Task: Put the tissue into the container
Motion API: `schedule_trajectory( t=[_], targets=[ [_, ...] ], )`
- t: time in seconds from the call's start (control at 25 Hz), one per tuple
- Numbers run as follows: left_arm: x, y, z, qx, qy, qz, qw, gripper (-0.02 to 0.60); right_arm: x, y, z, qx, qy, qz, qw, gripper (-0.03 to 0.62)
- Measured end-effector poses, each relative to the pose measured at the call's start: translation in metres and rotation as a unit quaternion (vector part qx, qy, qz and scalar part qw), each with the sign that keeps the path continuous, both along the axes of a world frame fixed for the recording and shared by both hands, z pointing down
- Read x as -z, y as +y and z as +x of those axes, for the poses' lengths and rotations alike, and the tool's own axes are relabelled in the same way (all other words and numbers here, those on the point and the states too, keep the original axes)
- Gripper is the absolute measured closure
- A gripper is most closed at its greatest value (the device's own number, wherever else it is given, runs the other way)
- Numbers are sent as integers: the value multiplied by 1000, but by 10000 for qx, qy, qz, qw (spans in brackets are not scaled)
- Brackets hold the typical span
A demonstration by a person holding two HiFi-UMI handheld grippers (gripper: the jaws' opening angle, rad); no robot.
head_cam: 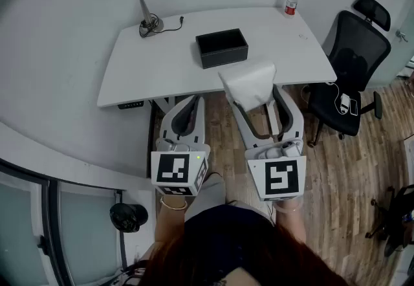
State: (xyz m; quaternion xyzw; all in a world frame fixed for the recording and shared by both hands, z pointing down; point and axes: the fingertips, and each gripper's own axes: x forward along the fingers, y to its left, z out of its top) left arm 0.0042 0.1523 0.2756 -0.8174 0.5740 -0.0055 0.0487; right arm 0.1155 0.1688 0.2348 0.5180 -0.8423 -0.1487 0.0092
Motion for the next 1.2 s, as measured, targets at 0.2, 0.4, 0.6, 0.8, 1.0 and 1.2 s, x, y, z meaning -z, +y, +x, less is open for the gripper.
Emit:
schedule_trajectory(
  t=[0.2, 0.4, 0.6, 0.8, 1.0, 1.2],
  targets=[
    [-4, -16, -5, -67, -4, -60, 10000, 554, -5, -18, -6, -66, 14, -10, 10000, 252],
    [-8, -34, -14, -104, 6, -101, 9999, 554, -10, -40, -13, -108, 12, -60, 9999, 252],
    [-10, -54, -25, -126, 32, -121, 9998, 554, -12, -61, -22, -151, 10, -99, 9998, 252],
    [-8, -73, -39, -148, 97, -84, 9998, 554, -10, -80, -35, -162, 59, -84, 9998, 252],
    [-11, -91, -46, -241, 142, -114, 9995, 554, -12, -96, -45, -220, 159, -102, 9996, 252],
    [-10, -107, -55, -367, 200, -105, 9991, 554, -10, -113, -54, -364, 174, -133, 9991, 253]
  ],
)
